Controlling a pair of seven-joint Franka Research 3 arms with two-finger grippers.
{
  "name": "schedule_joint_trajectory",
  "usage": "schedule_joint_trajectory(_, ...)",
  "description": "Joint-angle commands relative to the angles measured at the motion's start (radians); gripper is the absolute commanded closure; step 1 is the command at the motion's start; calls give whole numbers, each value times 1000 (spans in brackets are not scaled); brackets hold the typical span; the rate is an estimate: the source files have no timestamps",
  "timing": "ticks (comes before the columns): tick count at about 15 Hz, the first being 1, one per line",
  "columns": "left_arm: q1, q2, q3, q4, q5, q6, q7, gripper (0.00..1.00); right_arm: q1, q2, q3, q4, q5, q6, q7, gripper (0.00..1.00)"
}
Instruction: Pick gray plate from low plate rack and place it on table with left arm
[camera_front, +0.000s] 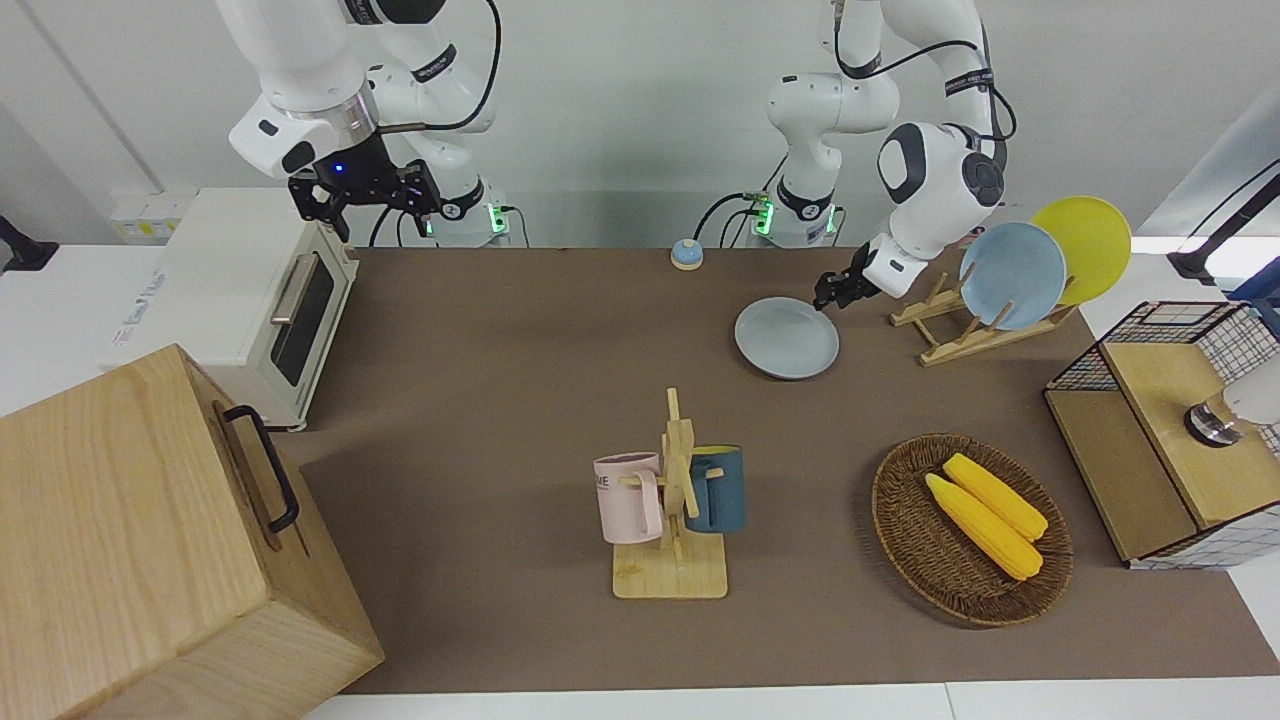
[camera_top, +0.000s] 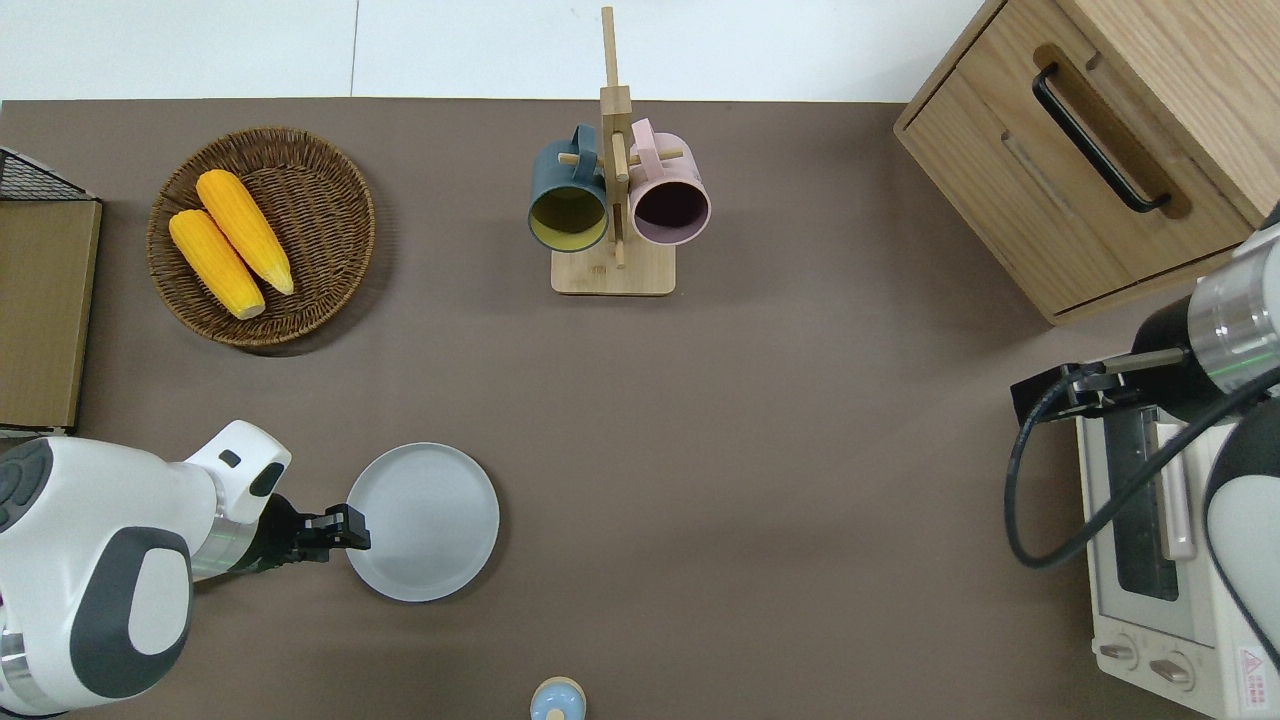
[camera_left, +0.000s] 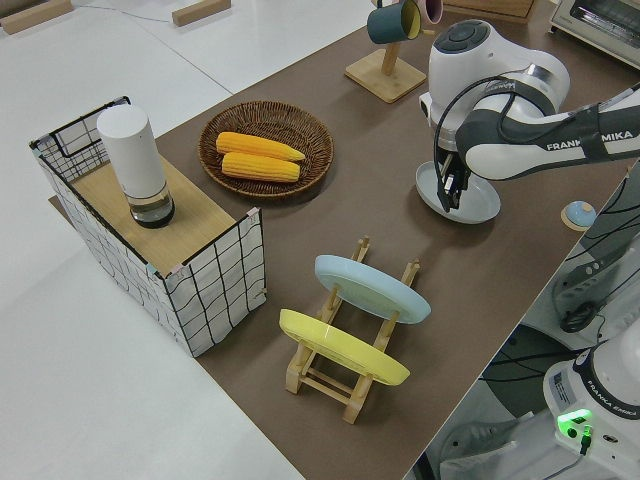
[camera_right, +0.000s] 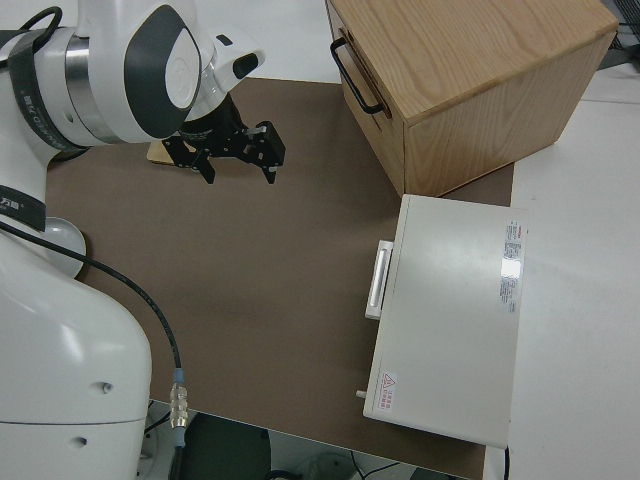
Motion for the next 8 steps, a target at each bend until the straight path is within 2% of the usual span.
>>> schedule_joint_trajectory(1,-1,-8,0,-12,6,23,5,222,-26,-2,23,10,-7,-15,13,17)
schedule_joint_trajectory(2,1,-6,0,-8,7,23,8,206,-26,-2,23,10,-7,-15,13,17)
schedule_joint_trajectory(4,2,3,0,27,39,20,6,33,-26,-2,23,10,-7,-15,13,17)
schedule_joint_trajectory(8,9,20,9,147,137,-28,2,9,-26,-2,23,10,-7,-15,13,17)
